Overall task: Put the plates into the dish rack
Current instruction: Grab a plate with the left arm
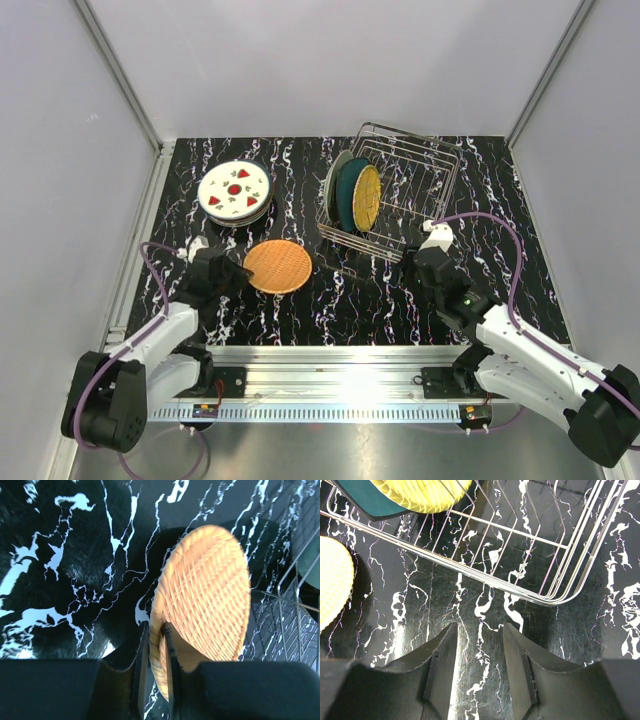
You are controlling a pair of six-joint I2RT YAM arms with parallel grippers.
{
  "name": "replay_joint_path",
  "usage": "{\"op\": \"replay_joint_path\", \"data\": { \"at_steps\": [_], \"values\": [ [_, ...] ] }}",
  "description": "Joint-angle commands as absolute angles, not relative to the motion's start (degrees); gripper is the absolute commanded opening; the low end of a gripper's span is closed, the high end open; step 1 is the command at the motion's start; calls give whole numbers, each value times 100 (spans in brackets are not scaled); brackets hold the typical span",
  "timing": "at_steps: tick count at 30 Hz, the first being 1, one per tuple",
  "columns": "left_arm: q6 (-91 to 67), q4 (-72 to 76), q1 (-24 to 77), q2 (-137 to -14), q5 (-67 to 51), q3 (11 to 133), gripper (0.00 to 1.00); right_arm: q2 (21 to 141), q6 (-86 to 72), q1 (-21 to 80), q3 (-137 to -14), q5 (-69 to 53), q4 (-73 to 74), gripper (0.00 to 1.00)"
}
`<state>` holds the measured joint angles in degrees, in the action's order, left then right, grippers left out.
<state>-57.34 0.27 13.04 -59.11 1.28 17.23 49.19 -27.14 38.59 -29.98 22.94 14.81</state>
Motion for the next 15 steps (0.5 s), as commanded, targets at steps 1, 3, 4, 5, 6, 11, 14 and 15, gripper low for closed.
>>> {"op": "replay_joint_path", "data": {
  "at_steps": [1, 3, 4, 5, 6, 11, 14, 15],
  "values": [
    [-5291, -492, 1301, -5512, 369, 2047, 0, 4843, -2637, 3814, -3129, 2356, 1318, 49],
    [-5178, -580, 1301, -5213, 334, 2083, 0, 4834, -2637, 3815, -3120, 2312, 1327, 49],
    [-5133, -580, 1309, -5116, 308, 2100, 0, 4843, -2645, 3814, -3120, 2303, 1318, 49],
    [-5115, -597, 1310, -4985, 255, 2101, 0, 4843, -2646, 3814, -3120, 2294, 1318, 49],
    [-5054, -624, 1327, -4923, 246, 2127, 0, 4851, -2637, 3814, -3120, 2294, 1318, 50],
    [-4896, -835, 1353, -4667, 264, 2250, 1, 4843, -2619, 3814, -3120, 2320, 1301, 50],
    [-4843, -949, 1371, -4614, 273, 2355, 3, 4860, -2602, 3814, -3138, 2294, 1301, 50],
    [-4799, -958, 1380, -4606, 272, 2416, 5, 4869, -2584, 3814, -3146, 2303, 1318, 50]
  ]
}}
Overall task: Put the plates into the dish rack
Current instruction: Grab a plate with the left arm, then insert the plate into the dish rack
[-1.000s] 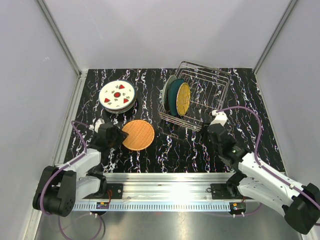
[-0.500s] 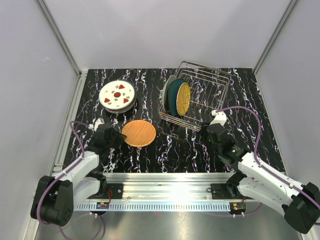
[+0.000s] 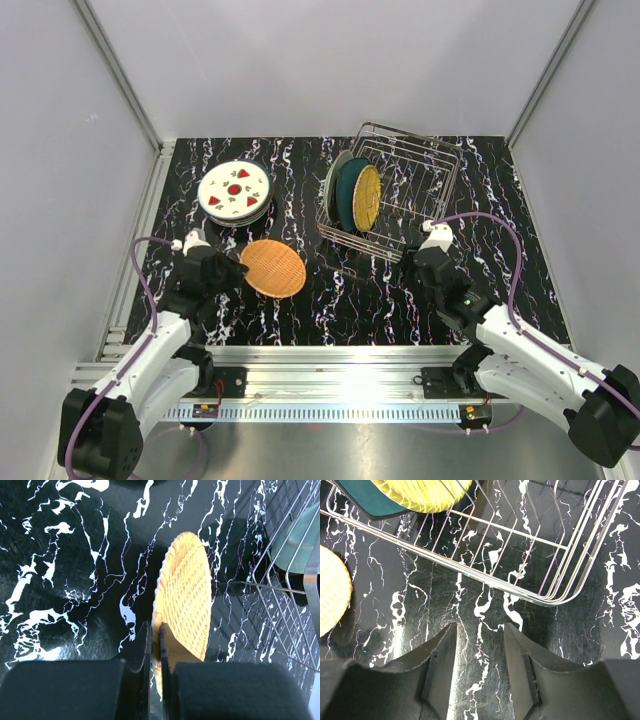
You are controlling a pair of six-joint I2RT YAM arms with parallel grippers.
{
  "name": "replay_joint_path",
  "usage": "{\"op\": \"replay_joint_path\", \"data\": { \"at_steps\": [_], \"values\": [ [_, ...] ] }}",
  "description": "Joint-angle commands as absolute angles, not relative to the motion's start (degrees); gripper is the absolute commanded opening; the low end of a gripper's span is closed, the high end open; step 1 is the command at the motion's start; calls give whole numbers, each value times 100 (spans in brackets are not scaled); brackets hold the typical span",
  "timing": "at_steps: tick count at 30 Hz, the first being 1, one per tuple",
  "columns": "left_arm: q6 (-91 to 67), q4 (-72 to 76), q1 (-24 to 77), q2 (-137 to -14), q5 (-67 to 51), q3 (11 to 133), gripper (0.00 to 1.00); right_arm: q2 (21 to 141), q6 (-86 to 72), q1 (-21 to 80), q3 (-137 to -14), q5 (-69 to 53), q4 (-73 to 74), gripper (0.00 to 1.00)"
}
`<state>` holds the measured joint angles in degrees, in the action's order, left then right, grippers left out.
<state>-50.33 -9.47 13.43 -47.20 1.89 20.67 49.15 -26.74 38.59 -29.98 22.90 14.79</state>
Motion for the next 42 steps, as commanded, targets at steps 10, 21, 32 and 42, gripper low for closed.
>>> {"op": "replay_joint_path", "data": {
  "at_steps": [10, 21, 32, 42],
  "values": [
    [-4720, -835, 1380, -4325, 79, 2680, 0, 4720, -2566, 3823, -3129, 2373, 1371, 50],
    [-3789, -2046, 1415, -4114, 281, 3997, 0, 4518, -2575, 3814, -3076, 2347, 1353, 50],
    [-2321, -2821, 2143, -4446, 668, 6114, 0, 3938, -2777, 3814, -2892, 2741, 1353, 40],
    [-2013, -2663, 3716, -6553, 1063, 8339, 0, 3648, -2997, 3814, -2927, 3410, 1784, 33]
  ]
}}
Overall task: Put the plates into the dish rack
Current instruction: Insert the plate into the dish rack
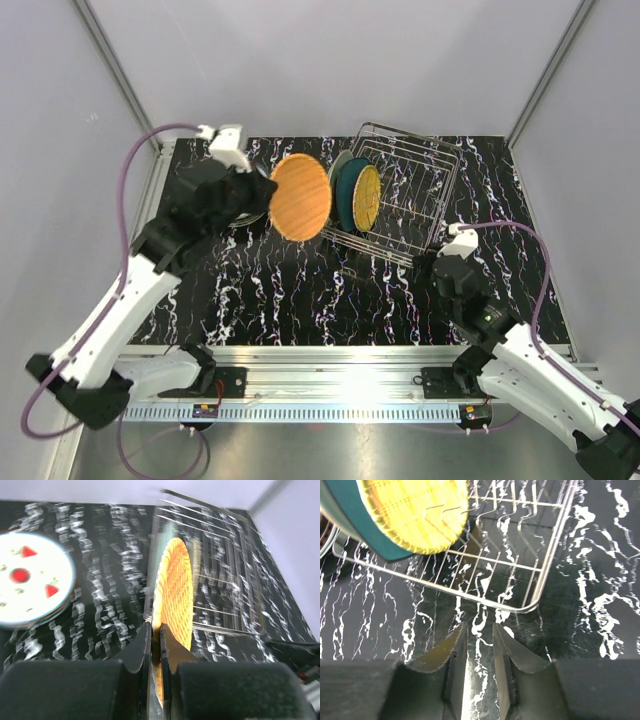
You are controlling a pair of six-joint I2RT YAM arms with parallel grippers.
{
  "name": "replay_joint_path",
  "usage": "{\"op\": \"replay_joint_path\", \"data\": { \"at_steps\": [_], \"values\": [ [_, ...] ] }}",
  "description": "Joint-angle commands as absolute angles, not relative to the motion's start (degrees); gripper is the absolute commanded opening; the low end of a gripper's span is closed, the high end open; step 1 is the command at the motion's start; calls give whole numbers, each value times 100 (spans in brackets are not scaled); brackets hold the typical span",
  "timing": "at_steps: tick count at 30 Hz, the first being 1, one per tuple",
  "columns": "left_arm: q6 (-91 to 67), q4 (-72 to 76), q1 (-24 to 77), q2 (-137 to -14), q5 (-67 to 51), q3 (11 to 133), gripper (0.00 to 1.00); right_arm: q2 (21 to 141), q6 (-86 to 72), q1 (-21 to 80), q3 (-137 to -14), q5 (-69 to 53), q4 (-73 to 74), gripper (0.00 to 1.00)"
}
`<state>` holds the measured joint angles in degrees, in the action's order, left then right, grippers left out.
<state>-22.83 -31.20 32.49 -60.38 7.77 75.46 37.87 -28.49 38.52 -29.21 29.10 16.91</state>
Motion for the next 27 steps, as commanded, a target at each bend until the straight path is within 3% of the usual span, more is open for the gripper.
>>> {"op": "replay_joint_path", "data": {
  "at_steps": [1, 7, 27],
  "values": [
    [-1943, -2663, 3866, -6739, 1211, 8532, 0, 3613, -3014, 3814, -2935, 3445, 1802, 32],
    [-1407, -2628, 4903, -8076, 2160, 9868, 0, 3445, -3076, 3814, -2900, 3639, 1907, 18],
    [-484, -2136, 5766, -10652, 3919, 11434, 0, 3402, -3147, 3814, -2909, 3718, 1951, 19]
  ]
}}
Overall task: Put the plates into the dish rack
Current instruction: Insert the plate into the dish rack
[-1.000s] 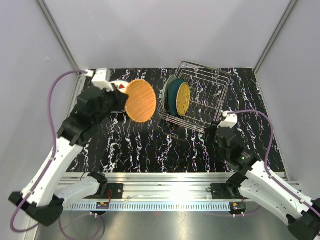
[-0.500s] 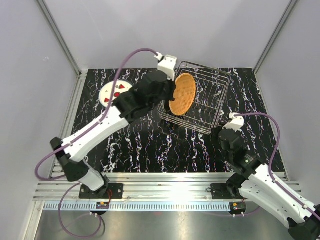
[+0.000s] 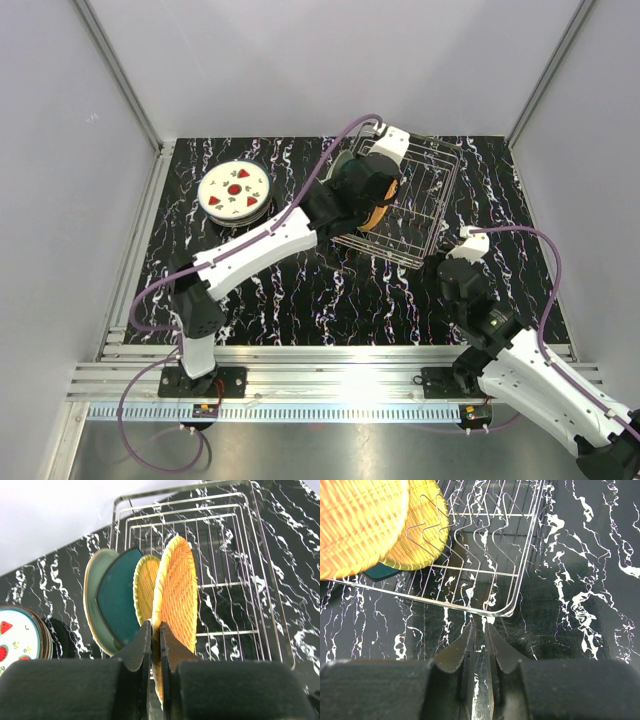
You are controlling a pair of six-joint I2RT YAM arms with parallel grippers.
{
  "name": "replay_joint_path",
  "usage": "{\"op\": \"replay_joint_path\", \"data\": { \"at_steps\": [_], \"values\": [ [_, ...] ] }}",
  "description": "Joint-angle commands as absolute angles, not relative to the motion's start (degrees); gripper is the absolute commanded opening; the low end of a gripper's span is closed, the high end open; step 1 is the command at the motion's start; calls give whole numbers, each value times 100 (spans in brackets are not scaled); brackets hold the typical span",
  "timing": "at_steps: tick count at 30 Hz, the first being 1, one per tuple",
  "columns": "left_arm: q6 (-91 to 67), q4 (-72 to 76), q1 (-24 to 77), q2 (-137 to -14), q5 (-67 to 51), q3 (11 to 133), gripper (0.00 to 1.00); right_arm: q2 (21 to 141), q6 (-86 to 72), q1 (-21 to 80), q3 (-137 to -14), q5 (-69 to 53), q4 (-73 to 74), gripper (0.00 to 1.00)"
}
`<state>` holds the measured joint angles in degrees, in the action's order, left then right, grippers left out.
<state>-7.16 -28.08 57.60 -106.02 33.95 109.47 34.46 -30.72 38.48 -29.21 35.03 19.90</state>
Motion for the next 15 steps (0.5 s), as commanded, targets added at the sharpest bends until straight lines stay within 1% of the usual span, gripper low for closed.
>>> {"op": "replay_joint_path", "data": {
  "at_steps": [1, 8, 15],
  "values": [
    [-422, -2136, 5766, -10722, 3946, 11513, 0, 3384, -3146, 3814, -2909, 3735, 1951, 19],
    [-97, -1653, 5748, -11065, 4052, 11496, 0, 3419, -3155, 3814, -2918, 3771, 1995, 20],
    [202, -1556, 5722, -11461, 4166, 11760, 0, 3454, -3155, 3814, -2918, 3762, 1960, 20]
  ]
}}
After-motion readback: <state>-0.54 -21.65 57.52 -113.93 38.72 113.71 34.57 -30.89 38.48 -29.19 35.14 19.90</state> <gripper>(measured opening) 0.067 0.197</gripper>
